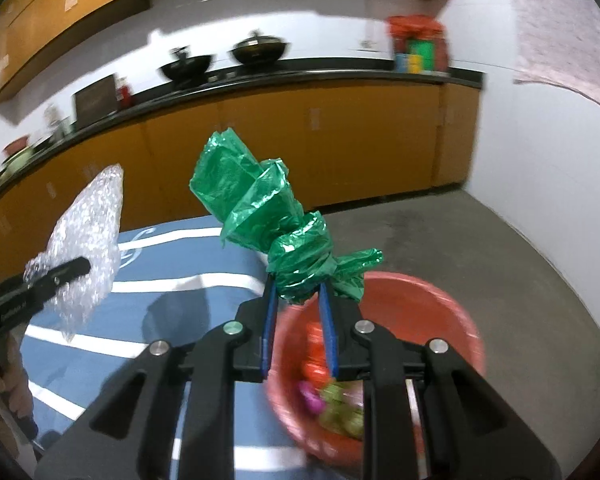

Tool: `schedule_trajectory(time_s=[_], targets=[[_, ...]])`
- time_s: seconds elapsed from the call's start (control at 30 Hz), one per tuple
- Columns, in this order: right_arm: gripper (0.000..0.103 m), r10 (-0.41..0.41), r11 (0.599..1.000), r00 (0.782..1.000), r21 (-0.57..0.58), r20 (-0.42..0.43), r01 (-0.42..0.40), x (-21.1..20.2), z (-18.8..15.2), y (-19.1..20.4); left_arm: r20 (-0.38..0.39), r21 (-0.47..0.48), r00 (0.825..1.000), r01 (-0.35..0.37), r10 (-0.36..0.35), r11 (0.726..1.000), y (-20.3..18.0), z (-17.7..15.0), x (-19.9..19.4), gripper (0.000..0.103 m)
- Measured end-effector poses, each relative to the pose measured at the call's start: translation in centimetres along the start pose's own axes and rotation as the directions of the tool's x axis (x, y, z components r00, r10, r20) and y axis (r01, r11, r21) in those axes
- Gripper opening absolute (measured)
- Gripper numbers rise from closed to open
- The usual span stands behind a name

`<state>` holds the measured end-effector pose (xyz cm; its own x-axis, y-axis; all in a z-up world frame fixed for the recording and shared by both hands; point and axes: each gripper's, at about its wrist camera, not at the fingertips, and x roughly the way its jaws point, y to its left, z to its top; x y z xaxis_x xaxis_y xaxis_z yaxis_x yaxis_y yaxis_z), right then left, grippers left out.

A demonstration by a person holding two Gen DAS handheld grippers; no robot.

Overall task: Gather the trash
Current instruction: 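Carry the bubble wrap and green wrapper over the red wastebasket with both grippers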

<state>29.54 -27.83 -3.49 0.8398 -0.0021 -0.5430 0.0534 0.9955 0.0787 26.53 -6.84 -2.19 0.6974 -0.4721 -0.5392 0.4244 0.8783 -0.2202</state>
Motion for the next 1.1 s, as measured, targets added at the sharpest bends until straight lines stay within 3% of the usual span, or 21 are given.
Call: schedule_trajectory(time_s=[0.17, 0.33, 1.1], targets=[[0.021, -0.059, 0.995, 0.998, 0.084, -0.012, 0.059, -1.5, -2.1, -5.3, -0.051, 0.051, 0.995, 0.083, -0.081, 0.995, -5.6, -1.1, 3.4, 0.020], [0.021, -0.059, 0.988, 0.998, 0.140, -0.029, 0.062, -1.3, -3.6, -8.5, -0.101, 0.082, 0.990, 0.108, -0.099, 0.991, -8.2, -1.9, 5.7, 0.020], [0.021, -0.046, 0.977, 0.997, 0.208, -0.054, 0.056, 2.4, -4.3, -10.2, -0.184, 0.138, 0.978, 0.127, -0.100, 0.982, -10.8, -3.4, 8.2, 0.020]])
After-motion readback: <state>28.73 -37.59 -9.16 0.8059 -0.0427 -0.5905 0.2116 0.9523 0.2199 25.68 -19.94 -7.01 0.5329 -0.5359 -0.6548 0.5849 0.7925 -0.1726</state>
